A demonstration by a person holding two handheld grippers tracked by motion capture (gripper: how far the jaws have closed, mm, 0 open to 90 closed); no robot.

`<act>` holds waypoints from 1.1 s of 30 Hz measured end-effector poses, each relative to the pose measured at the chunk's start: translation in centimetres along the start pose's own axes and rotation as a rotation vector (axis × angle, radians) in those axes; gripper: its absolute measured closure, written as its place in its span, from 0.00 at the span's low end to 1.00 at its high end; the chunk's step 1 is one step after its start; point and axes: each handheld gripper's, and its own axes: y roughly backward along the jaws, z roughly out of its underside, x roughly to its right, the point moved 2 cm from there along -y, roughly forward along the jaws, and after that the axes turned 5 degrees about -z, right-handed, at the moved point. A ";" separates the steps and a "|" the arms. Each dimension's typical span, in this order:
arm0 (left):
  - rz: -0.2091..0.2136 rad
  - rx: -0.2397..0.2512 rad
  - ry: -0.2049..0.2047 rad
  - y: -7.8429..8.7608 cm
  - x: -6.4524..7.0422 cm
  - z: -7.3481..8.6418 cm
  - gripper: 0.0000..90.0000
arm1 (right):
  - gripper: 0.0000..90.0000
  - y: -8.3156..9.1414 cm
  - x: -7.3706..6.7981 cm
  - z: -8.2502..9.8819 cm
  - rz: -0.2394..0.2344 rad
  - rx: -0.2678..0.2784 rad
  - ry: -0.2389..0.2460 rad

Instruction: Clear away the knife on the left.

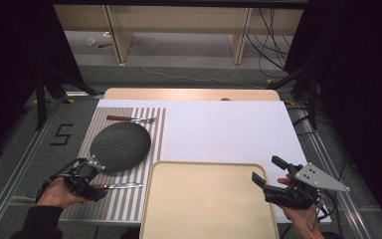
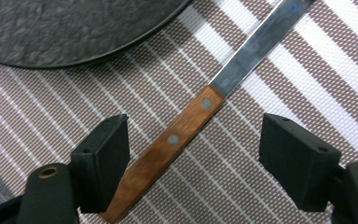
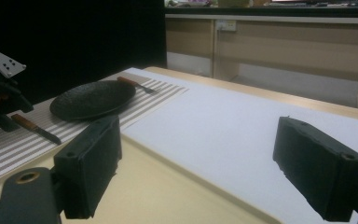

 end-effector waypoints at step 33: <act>0.026 -0.078 -0.028 -1.0 0.1 -0.2 0.70 | 0.19 -0.1 -0.1 0.0 -0.011 -0.012 0.006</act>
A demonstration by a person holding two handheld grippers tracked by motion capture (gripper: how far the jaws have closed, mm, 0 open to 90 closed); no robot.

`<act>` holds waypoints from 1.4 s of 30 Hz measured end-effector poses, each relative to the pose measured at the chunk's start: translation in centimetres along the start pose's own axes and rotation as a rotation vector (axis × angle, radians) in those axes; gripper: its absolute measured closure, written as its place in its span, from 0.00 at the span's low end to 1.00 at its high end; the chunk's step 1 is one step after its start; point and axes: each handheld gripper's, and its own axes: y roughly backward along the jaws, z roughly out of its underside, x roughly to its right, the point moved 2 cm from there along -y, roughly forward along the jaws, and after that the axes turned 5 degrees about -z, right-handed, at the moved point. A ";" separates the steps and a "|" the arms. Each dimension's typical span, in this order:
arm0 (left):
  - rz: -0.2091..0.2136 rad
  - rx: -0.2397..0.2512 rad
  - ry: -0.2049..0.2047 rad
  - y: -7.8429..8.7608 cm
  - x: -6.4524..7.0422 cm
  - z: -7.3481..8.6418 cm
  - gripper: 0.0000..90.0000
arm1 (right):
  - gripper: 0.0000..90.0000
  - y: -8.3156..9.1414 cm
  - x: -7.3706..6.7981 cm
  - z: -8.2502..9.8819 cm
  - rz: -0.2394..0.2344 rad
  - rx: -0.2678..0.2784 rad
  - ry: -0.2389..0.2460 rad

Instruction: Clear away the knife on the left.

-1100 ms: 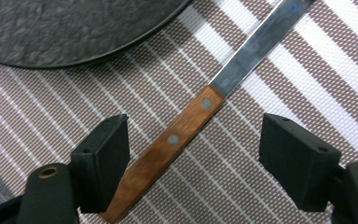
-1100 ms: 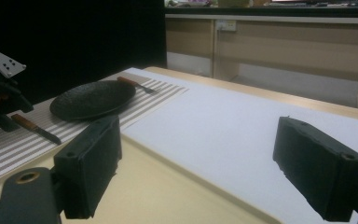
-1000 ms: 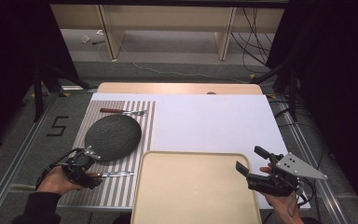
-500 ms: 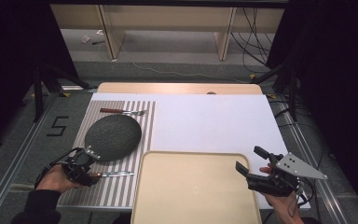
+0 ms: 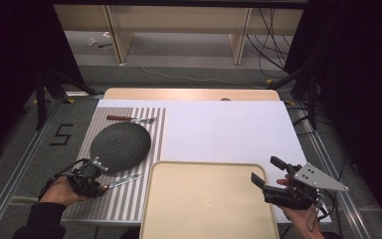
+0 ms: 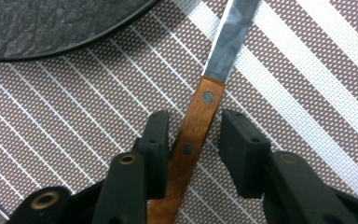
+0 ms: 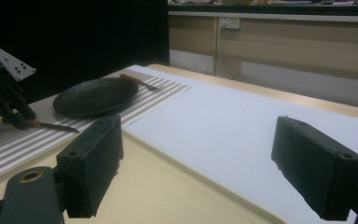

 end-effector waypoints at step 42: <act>0.079 0.002 -0.041 1.8 1.8 -0.9 0.85 | 0.20 0.0 0.0 0.0 -0.002 -0.002 0.000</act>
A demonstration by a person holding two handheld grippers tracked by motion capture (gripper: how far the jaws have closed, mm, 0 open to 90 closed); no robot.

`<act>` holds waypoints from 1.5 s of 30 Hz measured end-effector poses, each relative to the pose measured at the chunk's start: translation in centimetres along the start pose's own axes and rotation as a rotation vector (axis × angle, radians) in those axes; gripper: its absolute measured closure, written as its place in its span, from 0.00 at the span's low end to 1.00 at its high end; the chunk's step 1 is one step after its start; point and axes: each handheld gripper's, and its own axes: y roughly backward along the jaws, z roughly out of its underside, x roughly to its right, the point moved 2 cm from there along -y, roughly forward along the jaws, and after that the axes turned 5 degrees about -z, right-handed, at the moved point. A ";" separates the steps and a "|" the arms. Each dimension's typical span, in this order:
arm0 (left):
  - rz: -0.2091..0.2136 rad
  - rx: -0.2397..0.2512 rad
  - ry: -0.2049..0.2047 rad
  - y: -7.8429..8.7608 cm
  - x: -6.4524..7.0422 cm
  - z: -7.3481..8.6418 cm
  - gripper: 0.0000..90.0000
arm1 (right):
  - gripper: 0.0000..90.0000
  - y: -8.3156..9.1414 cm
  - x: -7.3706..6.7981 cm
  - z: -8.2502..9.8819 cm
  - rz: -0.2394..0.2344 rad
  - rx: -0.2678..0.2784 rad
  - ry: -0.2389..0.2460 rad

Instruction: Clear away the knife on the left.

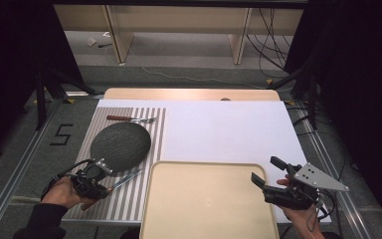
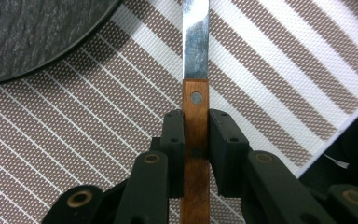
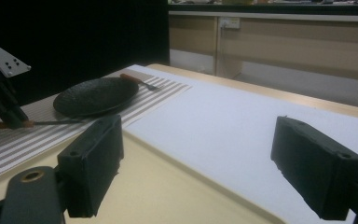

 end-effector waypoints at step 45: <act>0.154 0.276 -0.054 1.9 10.4 -7.1 0.85 | 0.20 0.0 0.0 0.0 0.001 0.000 0.003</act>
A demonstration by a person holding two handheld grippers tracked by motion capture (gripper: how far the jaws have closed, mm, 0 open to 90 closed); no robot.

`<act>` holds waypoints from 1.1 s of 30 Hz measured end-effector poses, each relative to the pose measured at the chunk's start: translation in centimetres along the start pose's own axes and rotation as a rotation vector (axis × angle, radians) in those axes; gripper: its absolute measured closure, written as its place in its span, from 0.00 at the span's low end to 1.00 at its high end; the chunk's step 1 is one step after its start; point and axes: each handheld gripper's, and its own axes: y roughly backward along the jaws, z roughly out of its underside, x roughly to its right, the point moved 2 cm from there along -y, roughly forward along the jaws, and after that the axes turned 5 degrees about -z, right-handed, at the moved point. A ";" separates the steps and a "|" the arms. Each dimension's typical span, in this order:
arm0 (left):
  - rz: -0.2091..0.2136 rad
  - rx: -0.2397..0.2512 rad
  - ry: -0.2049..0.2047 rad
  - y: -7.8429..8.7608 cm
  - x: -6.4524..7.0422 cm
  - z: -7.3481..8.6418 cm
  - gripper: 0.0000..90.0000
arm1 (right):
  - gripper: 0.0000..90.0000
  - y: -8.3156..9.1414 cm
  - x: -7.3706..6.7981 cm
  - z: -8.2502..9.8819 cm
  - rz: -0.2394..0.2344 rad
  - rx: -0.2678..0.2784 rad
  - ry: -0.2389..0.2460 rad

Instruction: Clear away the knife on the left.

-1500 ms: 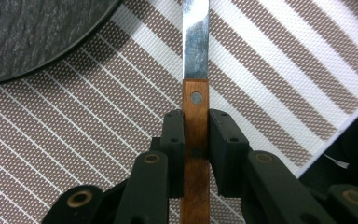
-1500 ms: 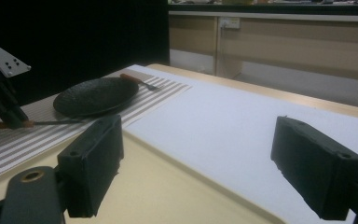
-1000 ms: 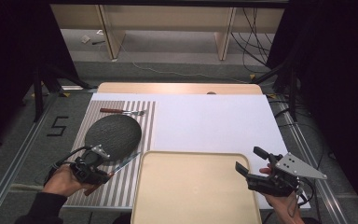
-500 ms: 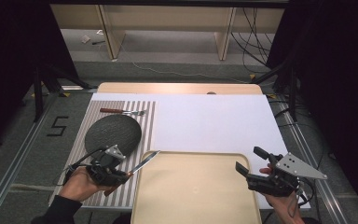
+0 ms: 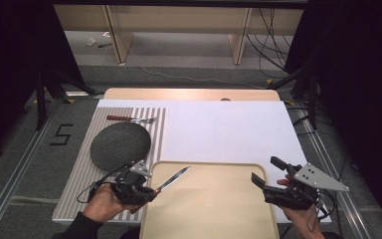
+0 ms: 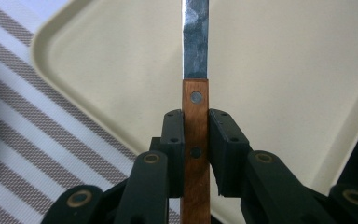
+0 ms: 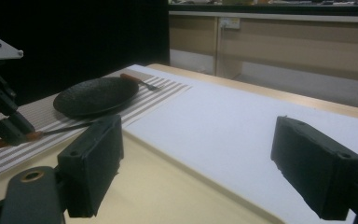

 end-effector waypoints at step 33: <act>0.036 -0.089 -0.060 -4.6 3.5 -1.2 0.85 | 0.20 0.0 0.0 0.0 -0.001 -0.001 -0.001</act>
